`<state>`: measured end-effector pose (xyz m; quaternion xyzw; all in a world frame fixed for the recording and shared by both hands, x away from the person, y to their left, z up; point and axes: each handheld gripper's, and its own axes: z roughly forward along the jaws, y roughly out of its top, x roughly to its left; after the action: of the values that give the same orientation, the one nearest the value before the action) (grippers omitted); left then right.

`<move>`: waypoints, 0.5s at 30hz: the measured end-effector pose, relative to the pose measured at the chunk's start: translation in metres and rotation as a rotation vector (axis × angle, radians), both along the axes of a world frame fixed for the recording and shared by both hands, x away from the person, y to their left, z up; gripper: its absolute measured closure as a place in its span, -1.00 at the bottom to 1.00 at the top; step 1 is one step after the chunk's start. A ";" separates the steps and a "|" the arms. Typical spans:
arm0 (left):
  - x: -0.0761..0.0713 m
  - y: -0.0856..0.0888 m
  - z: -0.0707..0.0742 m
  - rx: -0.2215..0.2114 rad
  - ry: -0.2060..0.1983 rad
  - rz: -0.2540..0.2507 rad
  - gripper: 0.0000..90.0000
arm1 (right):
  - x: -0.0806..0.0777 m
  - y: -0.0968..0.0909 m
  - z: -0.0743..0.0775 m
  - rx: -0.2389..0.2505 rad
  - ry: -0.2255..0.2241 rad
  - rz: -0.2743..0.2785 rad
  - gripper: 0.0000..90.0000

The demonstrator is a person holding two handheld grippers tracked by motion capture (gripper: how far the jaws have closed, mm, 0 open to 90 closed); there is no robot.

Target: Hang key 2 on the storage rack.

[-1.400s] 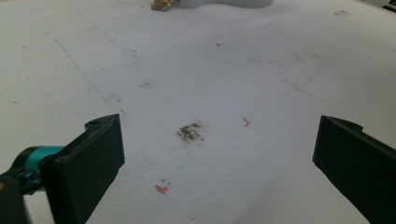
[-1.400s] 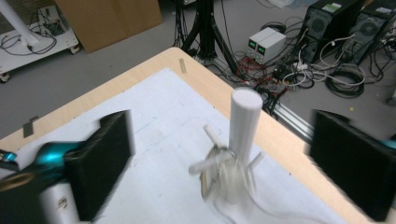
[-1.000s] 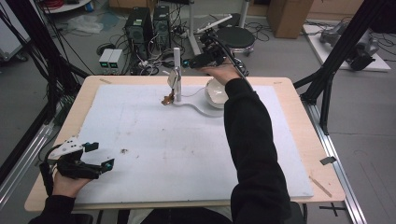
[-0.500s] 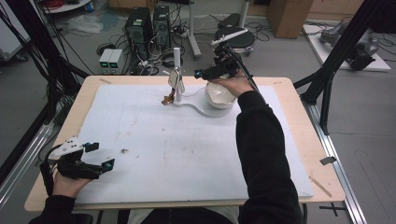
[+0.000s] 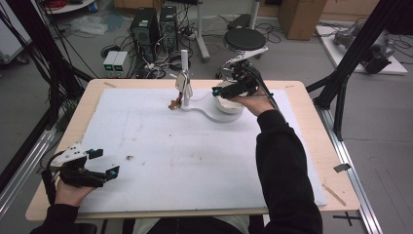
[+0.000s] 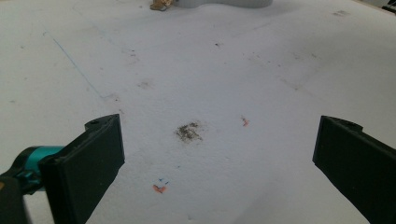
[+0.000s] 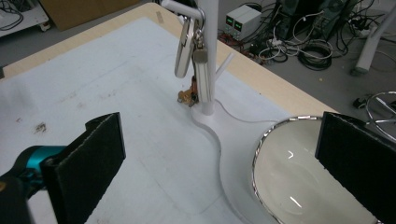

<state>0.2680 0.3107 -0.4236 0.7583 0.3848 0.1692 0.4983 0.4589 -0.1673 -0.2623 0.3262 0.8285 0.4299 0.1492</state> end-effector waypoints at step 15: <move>0.000 0.000 -0.001 0.002 -0.001 0.002 -0.95 | -0.024 -0.032 -0.046 -0.003 0.042 -0.020 -0.99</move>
<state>0.2683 0.3110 -0.4242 0.7582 0.3850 0.1704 0.4978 0.4348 -0.1998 -0.3081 0.3433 0.8288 0.4202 0.1368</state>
